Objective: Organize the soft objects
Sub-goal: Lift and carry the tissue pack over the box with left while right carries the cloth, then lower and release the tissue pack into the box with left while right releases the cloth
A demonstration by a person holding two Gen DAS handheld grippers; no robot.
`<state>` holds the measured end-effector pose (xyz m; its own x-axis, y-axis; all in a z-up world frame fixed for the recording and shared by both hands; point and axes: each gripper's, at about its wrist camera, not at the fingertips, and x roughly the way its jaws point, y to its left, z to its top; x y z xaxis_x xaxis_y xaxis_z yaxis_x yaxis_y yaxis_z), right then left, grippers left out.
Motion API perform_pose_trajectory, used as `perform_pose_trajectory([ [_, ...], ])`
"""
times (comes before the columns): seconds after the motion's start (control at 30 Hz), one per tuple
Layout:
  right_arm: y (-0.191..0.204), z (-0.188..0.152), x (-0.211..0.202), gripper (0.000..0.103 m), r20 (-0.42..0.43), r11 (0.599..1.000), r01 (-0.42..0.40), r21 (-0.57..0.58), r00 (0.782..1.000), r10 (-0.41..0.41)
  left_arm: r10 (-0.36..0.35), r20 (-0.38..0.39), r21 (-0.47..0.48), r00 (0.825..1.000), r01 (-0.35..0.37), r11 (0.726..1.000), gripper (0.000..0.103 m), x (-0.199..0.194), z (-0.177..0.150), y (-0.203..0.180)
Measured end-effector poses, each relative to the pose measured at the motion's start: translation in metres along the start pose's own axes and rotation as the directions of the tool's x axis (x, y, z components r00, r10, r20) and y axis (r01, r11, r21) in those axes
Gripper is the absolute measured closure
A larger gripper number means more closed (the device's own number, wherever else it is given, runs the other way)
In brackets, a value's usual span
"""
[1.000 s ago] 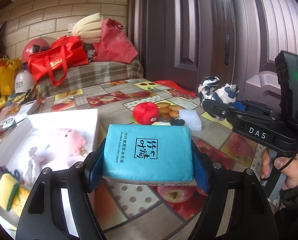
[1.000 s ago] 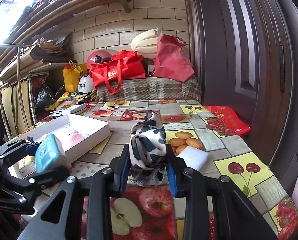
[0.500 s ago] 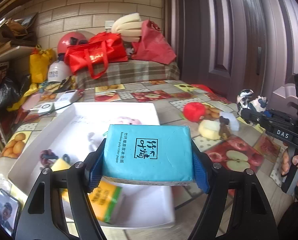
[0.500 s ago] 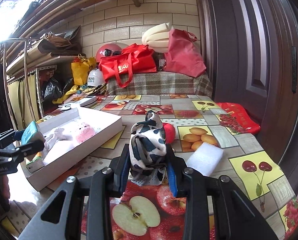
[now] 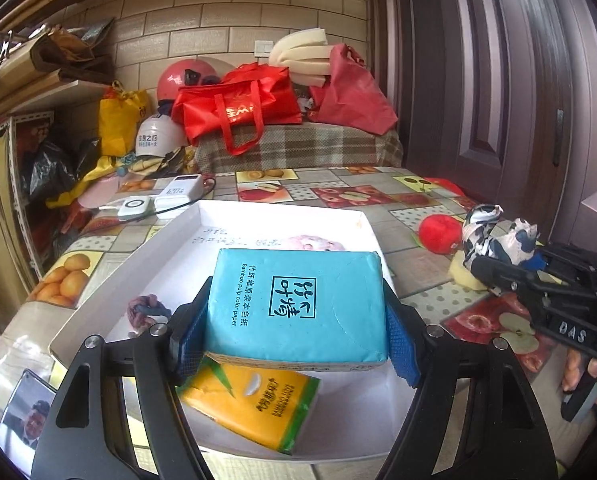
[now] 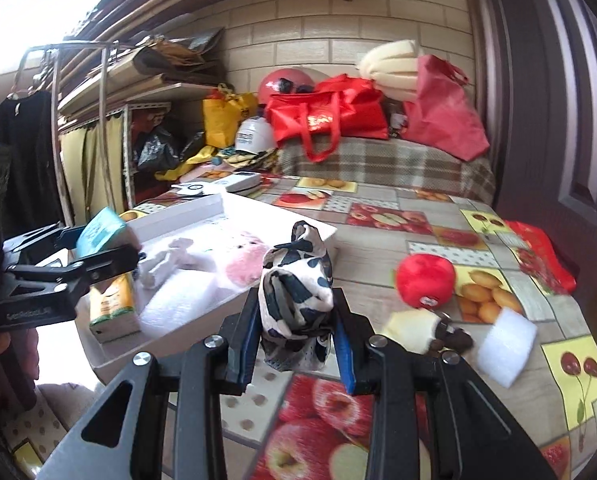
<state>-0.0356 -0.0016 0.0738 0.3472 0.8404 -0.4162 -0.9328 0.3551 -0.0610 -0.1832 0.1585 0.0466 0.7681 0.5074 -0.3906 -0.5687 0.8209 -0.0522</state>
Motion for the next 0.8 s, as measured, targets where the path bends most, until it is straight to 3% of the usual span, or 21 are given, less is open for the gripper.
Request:
perform_pose_trajectory([
  [0.37, 0.042, 0.01, 0.017, 0.071, 0.004, 0.99, -0.092, -0.106, 0.996, 0.093, 0.016, -0.039, -0.073, 0.999, -0.018, 0.997, 0.028, 0.013, 0.002, 0.025],
  [0.63, 0.075, 0.019, 0.04, 0.071, -0.021, 0.972, -0.161, -0.173, 0.987, 0.16, 0.06, -0.032, -0.074, 0.998, -0.062, 0.995, 0.028, 0.024, 0.008, 0.034],
  [0.8, 0.071, 0.025, 0.064, 0.071, -0.086, 0.975, -0.188, -0.12, 0.98, 0.179, 0.064, -0.038, -0.118, 0.997, -0.068, 0.991, 0.028, 0.027, 0.008, 0.044],
])
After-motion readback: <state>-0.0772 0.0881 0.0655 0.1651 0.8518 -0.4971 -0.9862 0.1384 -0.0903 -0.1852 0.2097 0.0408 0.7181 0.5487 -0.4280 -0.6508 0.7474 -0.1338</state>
